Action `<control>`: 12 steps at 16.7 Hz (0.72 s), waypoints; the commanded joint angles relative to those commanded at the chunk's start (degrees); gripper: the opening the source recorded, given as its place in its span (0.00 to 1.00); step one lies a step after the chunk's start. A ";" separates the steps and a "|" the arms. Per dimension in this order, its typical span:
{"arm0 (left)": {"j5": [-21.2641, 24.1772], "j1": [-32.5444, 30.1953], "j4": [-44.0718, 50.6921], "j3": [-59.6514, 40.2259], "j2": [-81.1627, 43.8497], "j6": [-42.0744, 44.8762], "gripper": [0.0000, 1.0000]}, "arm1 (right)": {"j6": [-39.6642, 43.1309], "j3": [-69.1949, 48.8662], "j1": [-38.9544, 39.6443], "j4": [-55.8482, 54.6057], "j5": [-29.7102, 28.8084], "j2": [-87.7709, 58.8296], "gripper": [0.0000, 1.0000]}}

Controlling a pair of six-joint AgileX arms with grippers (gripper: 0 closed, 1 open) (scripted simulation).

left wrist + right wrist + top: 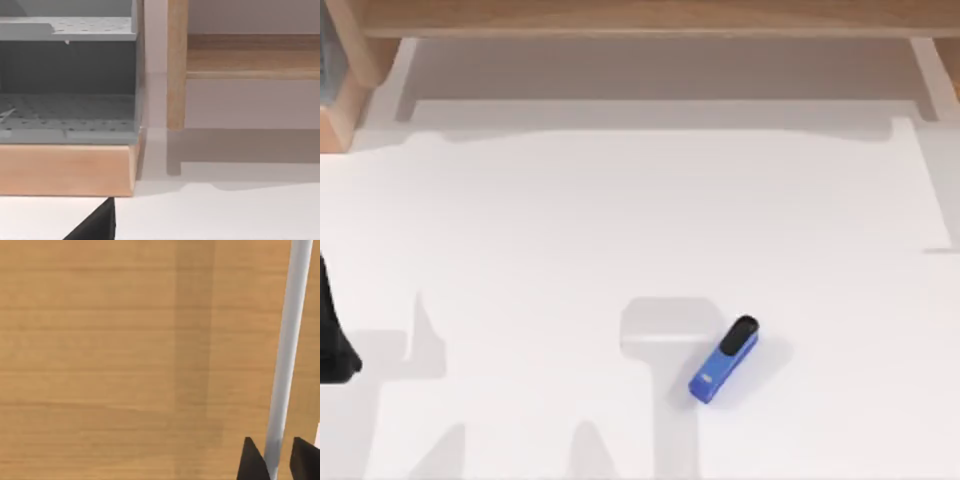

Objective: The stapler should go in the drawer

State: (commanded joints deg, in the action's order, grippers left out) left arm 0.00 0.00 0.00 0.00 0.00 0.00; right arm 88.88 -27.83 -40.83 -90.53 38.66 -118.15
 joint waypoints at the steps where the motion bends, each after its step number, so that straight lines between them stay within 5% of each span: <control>1: 0.00 0.00 0.00 0.00 0.00 0.00 1.00 | 0.00 0.00 0.00 0.00 0.00 0.00 0.53; 7: 0.00 0.00 0.00 0.00 0.00 0.00 1.00 | 0.00 0.00 0.00 0.00 0.00 0.00 0.98; 12: 0.00 0.00 0.00 0.00 0.00 0.00 1.00 | 0.00 0.00 0.00 0.00 0.00 0.00 1.00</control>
State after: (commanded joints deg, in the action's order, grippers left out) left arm 0.00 0.00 0.00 0.00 0.00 0.00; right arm 88.88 -27.83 -40.83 -90.53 38.66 -118.15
